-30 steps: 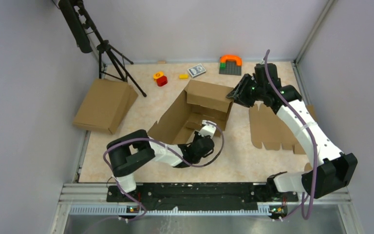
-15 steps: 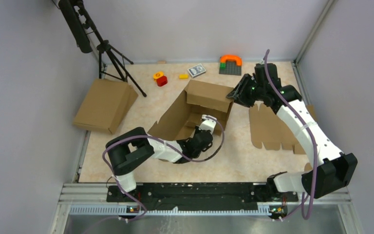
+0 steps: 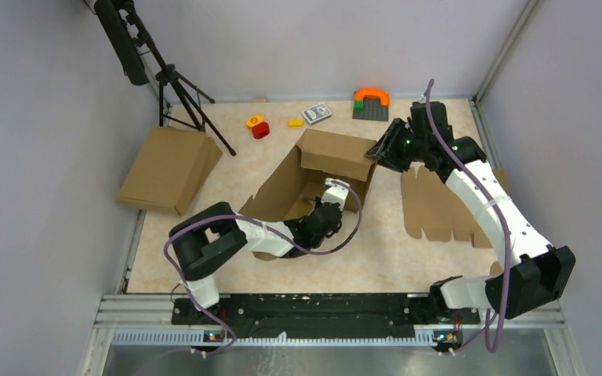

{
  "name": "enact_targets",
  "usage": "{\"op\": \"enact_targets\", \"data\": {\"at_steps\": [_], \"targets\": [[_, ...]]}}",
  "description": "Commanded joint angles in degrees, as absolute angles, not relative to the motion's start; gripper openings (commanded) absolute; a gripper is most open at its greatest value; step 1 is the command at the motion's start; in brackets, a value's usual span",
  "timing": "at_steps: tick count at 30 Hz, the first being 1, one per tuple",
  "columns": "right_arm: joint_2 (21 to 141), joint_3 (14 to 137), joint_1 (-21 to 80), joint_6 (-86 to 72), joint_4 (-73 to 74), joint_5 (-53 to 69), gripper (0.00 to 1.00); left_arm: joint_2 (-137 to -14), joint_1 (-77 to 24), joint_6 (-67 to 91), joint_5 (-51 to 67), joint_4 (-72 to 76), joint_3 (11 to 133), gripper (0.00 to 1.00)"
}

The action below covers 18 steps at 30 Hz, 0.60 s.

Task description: Fold the paper box

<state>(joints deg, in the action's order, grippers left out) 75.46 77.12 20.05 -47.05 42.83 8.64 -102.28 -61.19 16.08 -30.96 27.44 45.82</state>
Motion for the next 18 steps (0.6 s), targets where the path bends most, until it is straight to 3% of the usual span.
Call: {"op": "enact_targets", "data": {"at_steps": [1, 18], "targets": [[74.9, 76.4, 19.5, -46.0, 42.5, 7.5, 0.39, -99.9, -60.5, 15.2, -29.6, 30.7, 48.5, 0.00], [75.1, 76.6, 19.4, -46.0, 42.4, 7.7, 0.39, -105.0, -57.4, 14.1, -26.2, 33.2, 52.1, 0.00]]}}
